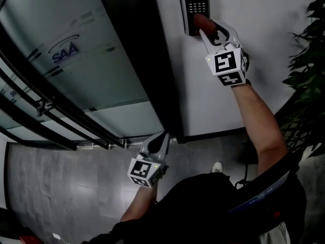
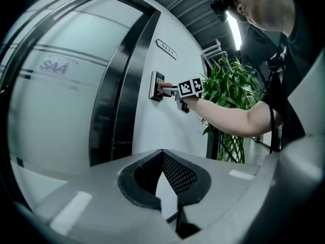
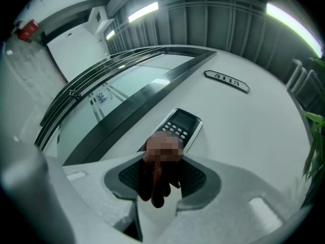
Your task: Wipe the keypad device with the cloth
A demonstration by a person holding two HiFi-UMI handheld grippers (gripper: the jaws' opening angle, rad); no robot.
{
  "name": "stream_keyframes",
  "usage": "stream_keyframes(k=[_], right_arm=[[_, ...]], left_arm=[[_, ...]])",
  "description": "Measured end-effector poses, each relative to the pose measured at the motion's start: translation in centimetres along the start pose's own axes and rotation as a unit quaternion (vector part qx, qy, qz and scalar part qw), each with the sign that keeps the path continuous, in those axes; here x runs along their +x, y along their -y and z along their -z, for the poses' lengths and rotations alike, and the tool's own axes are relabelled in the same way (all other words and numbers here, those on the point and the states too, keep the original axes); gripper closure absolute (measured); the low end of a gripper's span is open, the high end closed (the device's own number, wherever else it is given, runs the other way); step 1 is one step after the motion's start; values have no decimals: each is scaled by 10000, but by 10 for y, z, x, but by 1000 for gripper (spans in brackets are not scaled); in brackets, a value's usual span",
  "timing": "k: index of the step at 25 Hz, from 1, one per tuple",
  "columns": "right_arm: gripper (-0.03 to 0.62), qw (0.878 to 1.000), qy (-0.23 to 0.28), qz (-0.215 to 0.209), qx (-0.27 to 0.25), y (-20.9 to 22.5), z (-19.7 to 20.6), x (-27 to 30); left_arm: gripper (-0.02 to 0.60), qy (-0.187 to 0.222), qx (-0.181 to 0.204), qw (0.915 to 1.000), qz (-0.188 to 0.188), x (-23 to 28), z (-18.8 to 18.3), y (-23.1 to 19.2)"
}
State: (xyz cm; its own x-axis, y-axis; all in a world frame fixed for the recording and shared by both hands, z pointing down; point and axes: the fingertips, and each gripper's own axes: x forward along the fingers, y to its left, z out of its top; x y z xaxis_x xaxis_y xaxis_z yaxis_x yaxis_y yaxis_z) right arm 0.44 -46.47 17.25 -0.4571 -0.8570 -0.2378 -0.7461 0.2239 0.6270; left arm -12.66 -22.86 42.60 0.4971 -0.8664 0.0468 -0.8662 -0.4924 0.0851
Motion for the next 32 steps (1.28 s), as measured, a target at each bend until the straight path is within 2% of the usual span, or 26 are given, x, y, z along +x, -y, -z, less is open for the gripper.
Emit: stream_keyframes(k=[7, 13, 20, 26, 32], right_arm=[[450, 9994, -170, 204, 219, 23, 20, -4], [448, 9973, -528, 269, 439, 42, 48, 1], [448, 9960, -537, 370, 614, 59, 50, -6], [448, 9932, -469, 183, 1048, 41, 50, -46], [448, 9820, -667, -182, 1758, -13, 65, -127]], left_arm=[[565, -5, 26, 10000, -18, 1, 0, 0], [565, -2, 43, 10000, 24, 1, -4, 4], [566, 59, 70, 9999, -57, -1, -6, 1], [565, 74, 69, 9999, -10, -7, -7, 1], [566, 84, 63, 9997, 203, -20, -5, 4]])
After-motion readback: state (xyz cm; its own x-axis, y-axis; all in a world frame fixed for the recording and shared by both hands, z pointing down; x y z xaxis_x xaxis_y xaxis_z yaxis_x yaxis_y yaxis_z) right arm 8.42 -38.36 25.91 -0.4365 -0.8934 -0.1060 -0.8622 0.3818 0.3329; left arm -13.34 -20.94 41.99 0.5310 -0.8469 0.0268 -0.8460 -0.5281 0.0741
